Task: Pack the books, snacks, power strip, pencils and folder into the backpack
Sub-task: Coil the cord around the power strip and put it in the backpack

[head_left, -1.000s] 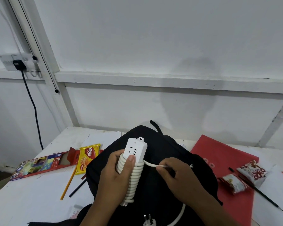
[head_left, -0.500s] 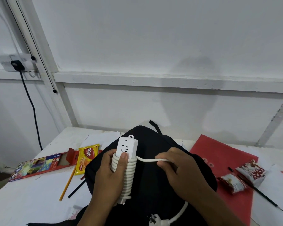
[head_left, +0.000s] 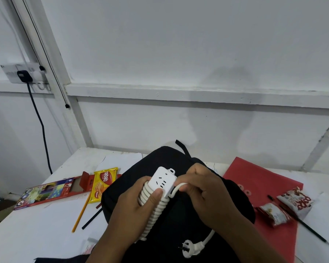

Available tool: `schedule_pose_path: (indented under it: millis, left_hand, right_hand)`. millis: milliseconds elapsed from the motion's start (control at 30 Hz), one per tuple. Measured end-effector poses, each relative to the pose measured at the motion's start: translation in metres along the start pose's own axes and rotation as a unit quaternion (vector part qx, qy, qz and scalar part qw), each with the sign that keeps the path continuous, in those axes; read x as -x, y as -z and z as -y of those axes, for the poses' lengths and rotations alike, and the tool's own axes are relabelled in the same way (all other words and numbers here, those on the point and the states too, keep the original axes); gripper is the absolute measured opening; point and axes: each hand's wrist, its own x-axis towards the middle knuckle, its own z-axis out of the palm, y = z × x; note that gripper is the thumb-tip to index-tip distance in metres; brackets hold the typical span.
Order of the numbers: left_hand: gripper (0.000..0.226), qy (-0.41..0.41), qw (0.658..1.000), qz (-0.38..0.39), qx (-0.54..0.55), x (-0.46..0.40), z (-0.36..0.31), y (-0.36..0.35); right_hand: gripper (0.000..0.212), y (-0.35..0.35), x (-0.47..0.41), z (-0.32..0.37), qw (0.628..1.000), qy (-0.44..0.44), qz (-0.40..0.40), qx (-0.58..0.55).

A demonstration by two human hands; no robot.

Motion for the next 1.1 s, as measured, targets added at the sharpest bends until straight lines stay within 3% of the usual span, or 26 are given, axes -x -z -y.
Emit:
schedule_pose_path:
  millis: [100, 200, 300, 533, 733, 1100]
  left_hand:
    - [0.034, -0.026, 0.999, 0.039, 0.012, 0.002, -0.001, 0.002]
    - [0.039, -0.041, 0.996, 0.069, 0.033, 0.003, -0.002, 0.003]
    - [0.043, -0.05, 0.994, 0.094, 0.038, 0.001, -0.001, 0.003]
    - [0.037, -0.05, 0.991, 0.1, 0.076, -0.003, 0.002, 0.003]
    - [0.035, -0.045, 0.989, 0.095, 0.104, -0.004, 0.005, 0.0]
    - [0.035, -0.029, 0.988, 0.112, 0.106, -0.008, 0.006, 0.002]
  right_hand:
    - [0.014, -0.004, -0.001, -0.006, 0.995, -0.045, -0.078, -0.042]
    - [0.036, -0.006, 0.001, -0.006, 0.985, -0.11, -0.115, -0.071]
    - [0.032, -0.008, 0.001, -0.005, 0.988, -0.086, -0.119, -0.056]
    - [0.028, -0.012, 0.007, -0.012, 0.987, -0.083, -0.057, -0.125]
    - [0.048, -0.015, 0.011, -0.017, 0.977, -0.114, 0.047, -0.173]
    - [0.058, -0.02, 0.011, -0.018, 0.981, -0.097, 0.041, -0.162]
